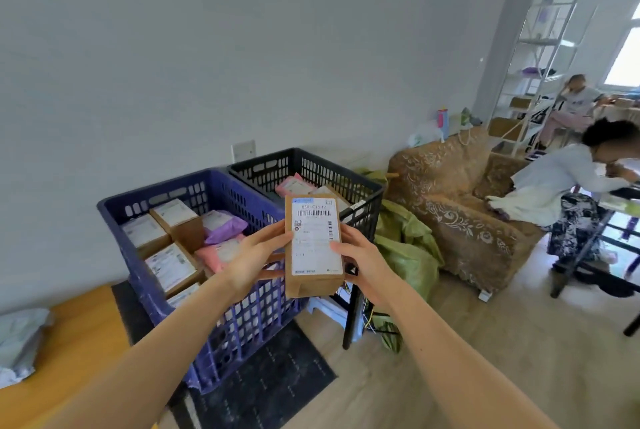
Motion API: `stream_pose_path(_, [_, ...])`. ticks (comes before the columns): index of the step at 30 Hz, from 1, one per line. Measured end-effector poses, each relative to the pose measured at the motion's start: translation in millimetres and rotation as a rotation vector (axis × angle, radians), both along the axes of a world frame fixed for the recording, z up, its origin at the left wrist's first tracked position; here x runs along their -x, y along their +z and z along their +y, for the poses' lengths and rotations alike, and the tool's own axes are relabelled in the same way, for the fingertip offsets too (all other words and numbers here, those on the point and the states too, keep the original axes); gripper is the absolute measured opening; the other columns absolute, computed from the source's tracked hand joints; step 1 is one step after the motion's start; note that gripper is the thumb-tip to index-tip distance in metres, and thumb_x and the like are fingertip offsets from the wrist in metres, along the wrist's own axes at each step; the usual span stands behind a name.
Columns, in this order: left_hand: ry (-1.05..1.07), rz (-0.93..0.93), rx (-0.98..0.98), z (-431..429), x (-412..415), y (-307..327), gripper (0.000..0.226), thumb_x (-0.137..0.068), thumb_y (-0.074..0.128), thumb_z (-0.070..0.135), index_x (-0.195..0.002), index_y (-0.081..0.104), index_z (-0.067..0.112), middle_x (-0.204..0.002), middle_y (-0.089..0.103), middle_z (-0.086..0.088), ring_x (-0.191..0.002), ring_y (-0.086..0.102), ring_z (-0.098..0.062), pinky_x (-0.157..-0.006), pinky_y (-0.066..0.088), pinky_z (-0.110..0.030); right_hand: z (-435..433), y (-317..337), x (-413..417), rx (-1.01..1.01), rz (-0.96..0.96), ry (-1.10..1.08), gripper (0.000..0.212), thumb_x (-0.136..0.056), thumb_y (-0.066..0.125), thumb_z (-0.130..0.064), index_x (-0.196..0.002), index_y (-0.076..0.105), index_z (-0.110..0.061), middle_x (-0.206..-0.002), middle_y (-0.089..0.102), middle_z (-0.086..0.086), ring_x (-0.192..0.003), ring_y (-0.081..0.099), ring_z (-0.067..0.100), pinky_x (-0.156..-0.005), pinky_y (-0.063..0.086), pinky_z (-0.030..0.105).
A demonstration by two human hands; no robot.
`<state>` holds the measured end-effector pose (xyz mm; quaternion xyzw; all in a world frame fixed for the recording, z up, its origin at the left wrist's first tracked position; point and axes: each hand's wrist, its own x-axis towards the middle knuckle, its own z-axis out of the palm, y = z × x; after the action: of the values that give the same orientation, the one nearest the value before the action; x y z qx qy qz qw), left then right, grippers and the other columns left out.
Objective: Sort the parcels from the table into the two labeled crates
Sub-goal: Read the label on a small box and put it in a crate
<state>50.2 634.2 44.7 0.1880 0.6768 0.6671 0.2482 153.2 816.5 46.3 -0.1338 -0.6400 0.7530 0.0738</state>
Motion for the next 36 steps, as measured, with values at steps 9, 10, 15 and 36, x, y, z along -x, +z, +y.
stream_pose_path(9, [0.015,0.010,-0.049,92.1,59.8,8.3,0.035,-0.093,0.060,0.035,-0.125,0.054,0.046,-0.113,0.071,0.011,-0.100,0.069,-0.013,-0.077,0.057,-0.037,92.9,11.1,72.2,-0.040,-0.014,-0.009,0.034,-0.095,0.056,-0.030,-0.127,0.054,-0.040,-0.114,0.068,-0.011,-0.112,0.055,0.014,-0.082,0.042,0.037])
stream_pose_path(10, [0.025,0.023,-0.057,100.8,66.5,11.4,0.034,-0.093,0.060,0.035,-0.125,0.055,0.046,-0.112,0.071,0.011,-0.100,0.069,-0.013,-0.075,0.057,-0.035,101.7,13.6,81.6,-0.041,-0.005,-0.002,0.034,-0.095,0.055,-0.030,-0.127,0.054,-0.040,-0.115,0.068,-0.010,-0.113,0.056,0.015,-0.082,0.042,0.037])
stream_pose_path(15, [0.071,0.061,-0.079,130.3,105.0,32.7,0.024,-0.094,0.061,0.031,-0.113,0.063,0.046,-0.111,0.072,0.006,-0.103,0.068,-0.018,-0.083,0.057,-0.042,136.5,31.5,128.5,-0.066,0.060,0.056,0.036,-0.095,0.056,-0.019,-0.128,0.054,-0.033,-0.118,0.067,-0.007,-0.111,0.057,0.017,-0.079,0.042,0.037])
stream_pose_path(36, [0.559,0.015,0.067,229.0,240.8,13.7,0.047,-0.097,0.056,0.021,-0.141,0.047,0.031,-0.119,0.068,0.004,-0.113,0.062,-0.017,-0.096,0.050,-0.052,251.2,3.7,370.3,-0.099,-0.023,0.572,0.048,-0.095,0.054,-0.009,-0.140,0.043,-0.023,-0.129,0.059,0.001,-0.118,0.057,0.023,-0.101,0.046,0.049])
